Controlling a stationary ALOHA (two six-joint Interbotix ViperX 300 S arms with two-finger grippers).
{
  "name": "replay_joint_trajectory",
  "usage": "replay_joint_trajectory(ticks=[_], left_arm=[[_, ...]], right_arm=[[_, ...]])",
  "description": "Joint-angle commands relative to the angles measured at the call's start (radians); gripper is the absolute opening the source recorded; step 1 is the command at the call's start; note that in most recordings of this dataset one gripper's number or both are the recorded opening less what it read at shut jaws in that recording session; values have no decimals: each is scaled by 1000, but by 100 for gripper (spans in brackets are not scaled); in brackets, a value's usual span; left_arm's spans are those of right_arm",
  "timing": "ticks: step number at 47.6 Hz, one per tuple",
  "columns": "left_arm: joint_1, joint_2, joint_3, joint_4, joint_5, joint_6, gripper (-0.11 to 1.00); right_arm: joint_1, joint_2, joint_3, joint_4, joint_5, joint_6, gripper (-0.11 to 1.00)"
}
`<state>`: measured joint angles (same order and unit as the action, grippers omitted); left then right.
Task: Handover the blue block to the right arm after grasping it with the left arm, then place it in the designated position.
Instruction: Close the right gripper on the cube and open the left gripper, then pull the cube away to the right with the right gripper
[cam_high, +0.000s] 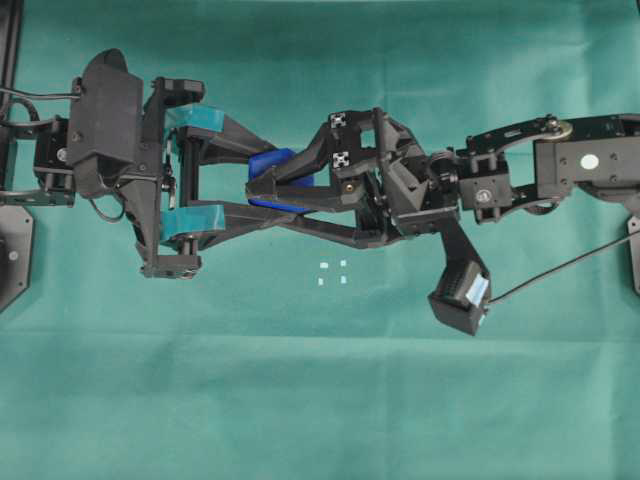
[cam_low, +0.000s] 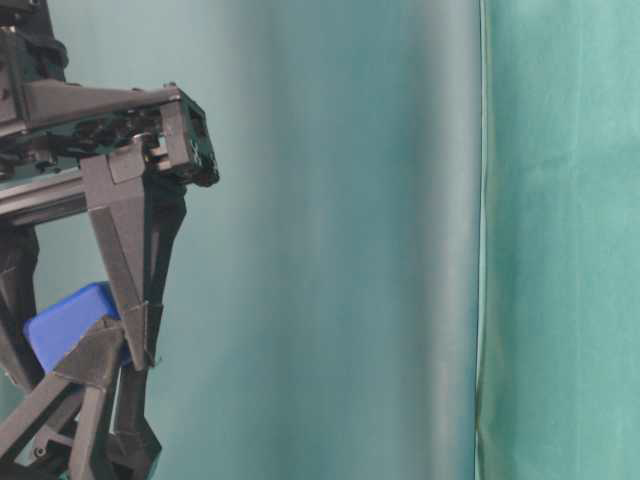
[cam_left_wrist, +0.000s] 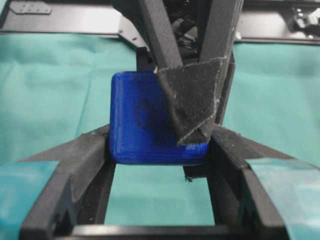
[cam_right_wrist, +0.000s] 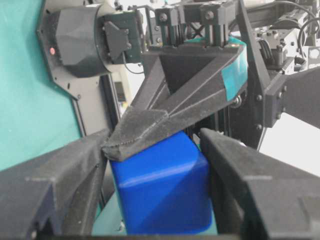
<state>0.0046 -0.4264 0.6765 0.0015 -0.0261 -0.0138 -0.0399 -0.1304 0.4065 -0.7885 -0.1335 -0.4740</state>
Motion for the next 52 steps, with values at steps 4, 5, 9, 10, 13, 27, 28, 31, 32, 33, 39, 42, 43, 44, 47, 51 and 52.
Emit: replay_joint_trajectory(ticks=[4, 5, 9, 10, 13, 27, 28, 31, 32, 33, 39, 42, 43, 44, 47, 51, 52], left_arm=[[-17, -11, -20, -2, -8, 0, 69], [-17, -12, -18, 0, -8, 0, 74], [-17, -15, -18, -2, -5, 2, 93], [-17, -18, -18, -2, -6, 2, 97], [-17, -21, -15, -2, -3, 2, 100], [-15, -74, 5, -2, 52, 5, 100], [-15, -78, 6, -2, 55, 5, 100], [-14, -94, 15, -2, 64, 5, 100], [-14, -97, 18, -2, 66, 5, 100], [-14, -101, 21, 0, 67, 5, 100], [-14, -124, 34, -2, 72, 5, 100], [-14, -129, 37, 0, 74, 5, 100], [-14, -130, 38, -2, 74, 5, 100], [-14, -130, 38, -2, 75, 5, 100], [-14, -130, 38, -2, 77, 5, 100], [-14, -127, 37, -2, 77, 5, 100], [-14, -126, 35, 0, 78, 6, 100]], right_arm=[[-6, -14, -29, 11, 3, 5, 60], [-6, -14, -29, 11, 3, 6, 60], [-5, -20, -26, 18, 3, 5, 60], [-5, -20, -25, 20, 3, 6, 60], [-5, -23, -20, 26, 3, 6, 60], [6, -81, 38, 31, 3, 6, 60], [6, -89, 44, 31, 3, 6, 60], [8, -112, 66, 32, 3, 6, 59], [8, -120, 72, 32, 3, 6, 58], [8, -127, 80, 32, 3, 6, 58], [12, -175, 124, 32, 3, 6, 57], [15, -193, 143, 32, 3, 6, 57], [17, -196, 147, 34, 2, 8, 57], [18, -201, 150, 35, 3, 8, 57], [21, -210, 158, 37, 3, 12, 57], [23, -215, 161, 37, 5, 31, 56], [23, -216, 160, 37, 5, 38, 56]])
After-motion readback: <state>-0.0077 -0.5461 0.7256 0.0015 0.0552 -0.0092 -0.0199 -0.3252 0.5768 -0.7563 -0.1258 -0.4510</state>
